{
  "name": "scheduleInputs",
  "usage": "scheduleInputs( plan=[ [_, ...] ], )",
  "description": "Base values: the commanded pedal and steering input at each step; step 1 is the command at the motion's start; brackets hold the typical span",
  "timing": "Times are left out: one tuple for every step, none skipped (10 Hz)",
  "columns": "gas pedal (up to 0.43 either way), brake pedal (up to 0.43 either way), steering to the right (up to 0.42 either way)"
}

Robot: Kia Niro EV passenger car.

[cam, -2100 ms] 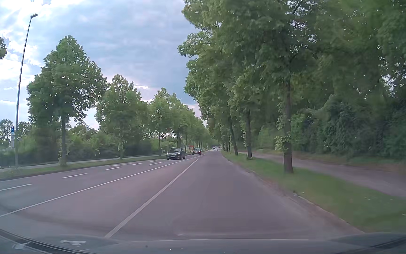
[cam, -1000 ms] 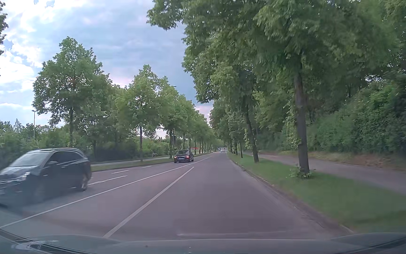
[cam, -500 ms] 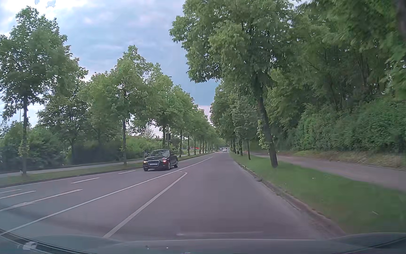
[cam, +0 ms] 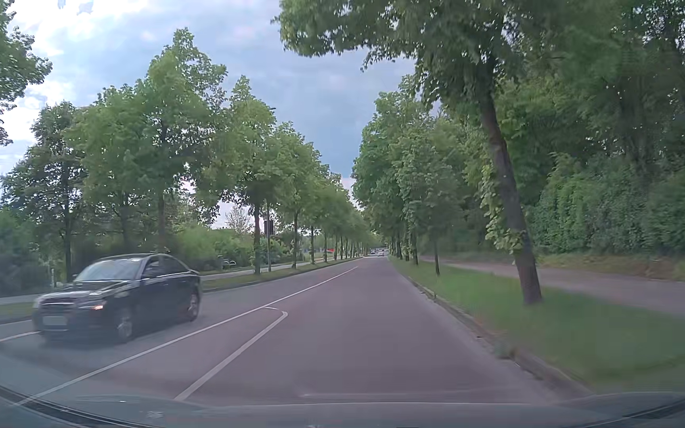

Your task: Follow the waypoints while adhering to traffic rules and regulations

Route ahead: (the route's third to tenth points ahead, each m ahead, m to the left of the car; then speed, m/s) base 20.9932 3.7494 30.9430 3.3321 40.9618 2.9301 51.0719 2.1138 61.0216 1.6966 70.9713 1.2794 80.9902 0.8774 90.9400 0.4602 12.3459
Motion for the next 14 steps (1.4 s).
scheduleInputs(
  plan=[
    [0.118,0.018,0.0],
    [0.118,0.018,0.0],
    [0.118,0.018,0.001],
    [0.118,0.018,0.003],
    [0.118,0.012,0.004],
    [0.118,0.018,0.003],
    [0.118,0.018,0.004],
    [0.118,0.018,0.004],
    [0.118,0.018,0.004],
    [0.118,0.018,0.001],
    [0.13,0.018,0.002],
    [0.13,0.018,0.001],
    [0.13,0.018,0.002],
    [0.13,0.018,0.003]
  ],
)
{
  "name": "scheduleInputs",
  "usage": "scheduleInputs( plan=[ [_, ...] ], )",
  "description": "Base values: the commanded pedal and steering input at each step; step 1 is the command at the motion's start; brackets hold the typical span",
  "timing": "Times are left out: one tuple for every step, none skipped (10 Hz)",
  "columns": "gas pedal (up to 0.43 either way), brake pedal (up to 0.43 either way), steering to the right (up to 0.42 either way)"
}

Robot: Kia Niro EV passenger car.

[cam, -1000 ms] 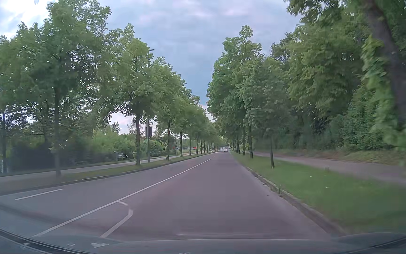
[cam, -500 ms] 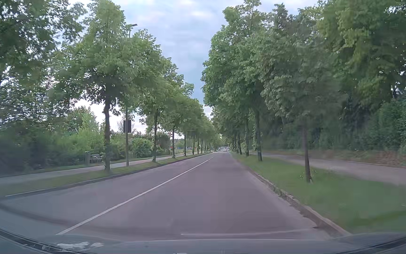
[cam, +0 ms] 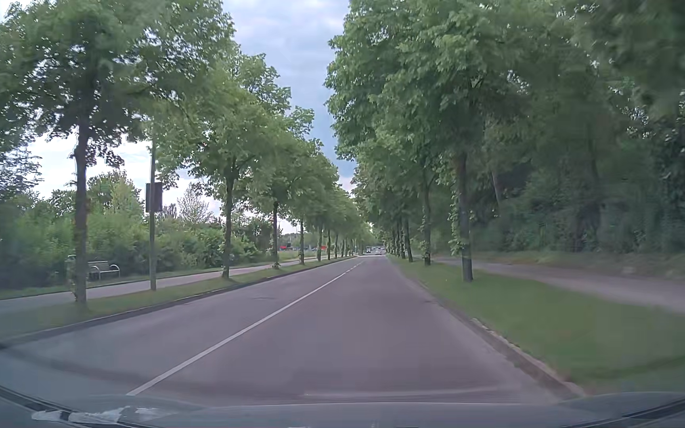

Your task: Follow the waypoints while adhering to traffic rules and regulations

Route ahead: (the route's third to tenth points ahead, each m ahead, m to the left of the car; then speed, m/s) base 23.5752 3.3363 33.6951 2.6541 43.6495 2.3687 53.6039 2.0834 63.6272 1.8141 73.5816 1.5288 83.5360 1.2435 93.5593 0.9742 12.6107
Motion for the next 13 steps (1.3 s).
scheduleInputs(
  plan=[
    [0.13,0.018,0.003],
    [0.13,0.018,0.003],
    [0.13,0.018,0.003],
    [0.13,0.018,0.003],
    [0.13,0.012,0.003],
    [0.13,0.018,0.003],
    [0.13,0.018,0.003],
    [0.13,0.018,0.003],
    [0.13,0.018,0.003],
    [0.13,0.018,0.003],
    [0.13,0.018,0.003],
    [0.13,0.018,0.003],
    [0.13,0.018,0.003]
  ],
)
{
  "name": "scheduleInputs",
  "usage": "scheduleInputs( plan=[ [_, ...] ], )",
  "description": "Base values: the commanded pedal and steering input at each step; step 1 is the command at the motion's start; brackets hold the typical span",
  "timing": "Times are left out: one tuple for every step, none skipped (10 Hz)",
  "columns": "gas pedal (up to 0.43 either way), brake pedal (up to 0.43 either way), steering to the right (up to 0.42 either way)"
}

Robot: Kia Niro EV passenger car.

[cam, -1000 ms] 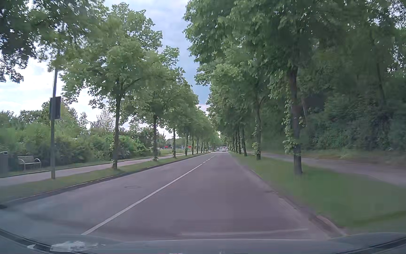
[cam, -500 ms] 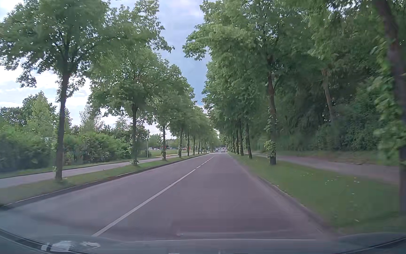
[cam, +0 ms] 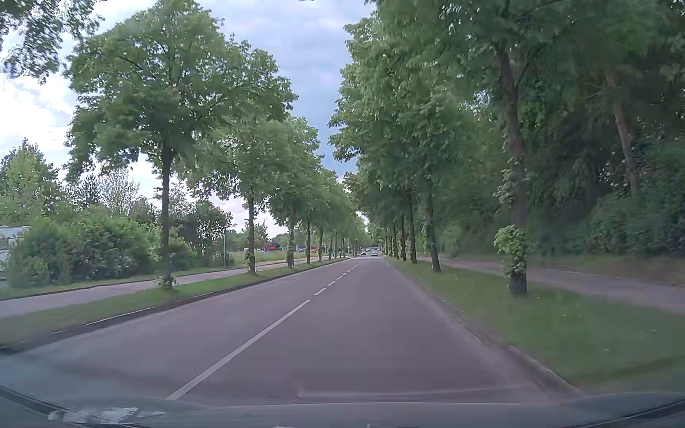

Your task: Follow the waypoints while adhering to traffic rules and regulations

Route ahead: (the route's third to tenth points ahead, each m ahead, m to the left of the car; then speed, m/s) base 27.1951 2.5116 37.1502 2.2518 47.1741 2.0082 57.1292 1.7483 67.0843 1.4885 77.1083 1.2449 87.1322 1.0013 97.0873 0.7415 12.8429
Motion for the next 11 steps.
scheduleInputs(
  plan=[
    [0.118,0.018,0.003],
    [0.11,0.018,0.003],
    [0.11,0.018,0.004],
    [0.11,0.018,0.004],
    [0.11,0.018,0.004],
    [0.11,0.018,0.003],
    [0.11,0.018,0.003],
    [0.11,0.018,0.003],
    [0.11,0.018,0.003],
    [0.11,0.018,0.003],
    [0.11,0.012,0.003]
  ],
)
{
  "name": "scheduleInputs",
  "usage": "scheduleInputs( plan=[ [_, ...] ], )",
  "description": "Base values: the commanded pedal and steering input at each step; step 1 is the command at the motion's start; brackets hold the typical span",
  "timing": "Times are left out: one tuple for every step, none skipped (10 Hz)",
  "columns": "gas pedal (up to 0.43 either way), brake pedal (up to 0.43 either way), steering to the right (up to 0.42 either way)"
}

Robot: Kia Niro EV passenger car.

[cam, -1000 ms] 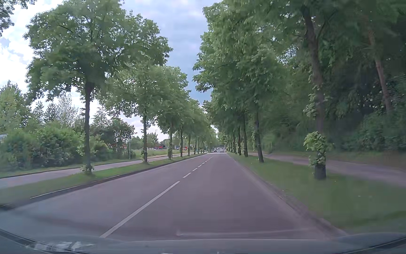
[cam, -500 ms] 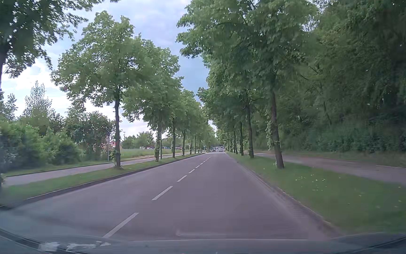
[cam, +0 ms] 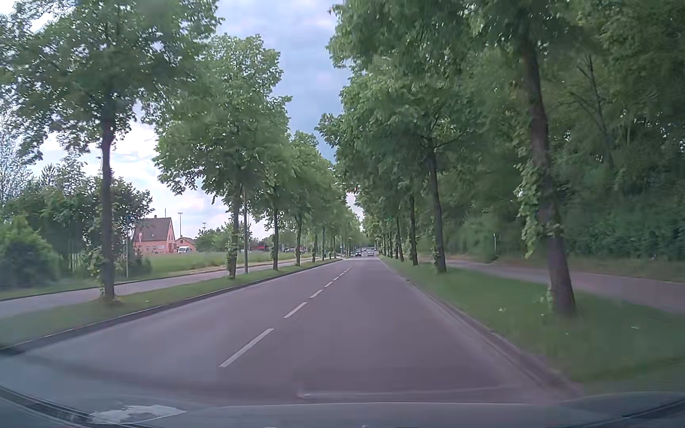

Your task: Follow the waypoints while adhering to traffic rules and regulations

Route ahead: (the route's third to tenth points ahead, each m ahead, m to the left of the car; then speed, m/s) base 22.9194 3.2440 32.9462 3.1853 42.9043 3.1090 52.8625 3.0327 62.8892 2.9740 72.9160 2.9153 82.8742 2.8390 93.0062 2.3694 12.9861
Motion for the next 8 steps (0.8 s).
scheduleInputs(
  plan=[
    [0.11,0.018,0.003],
    [0.11,0.012,0.003],
    [0.11,0.018,0.003],
    [0.11,0.018,0.002],
    [0.11,0.012,0.001],
    [0.11,0.018,0.0],
    [0.11,0.018,0.001],
    [0.11,0.018,0.001]
  ],
)
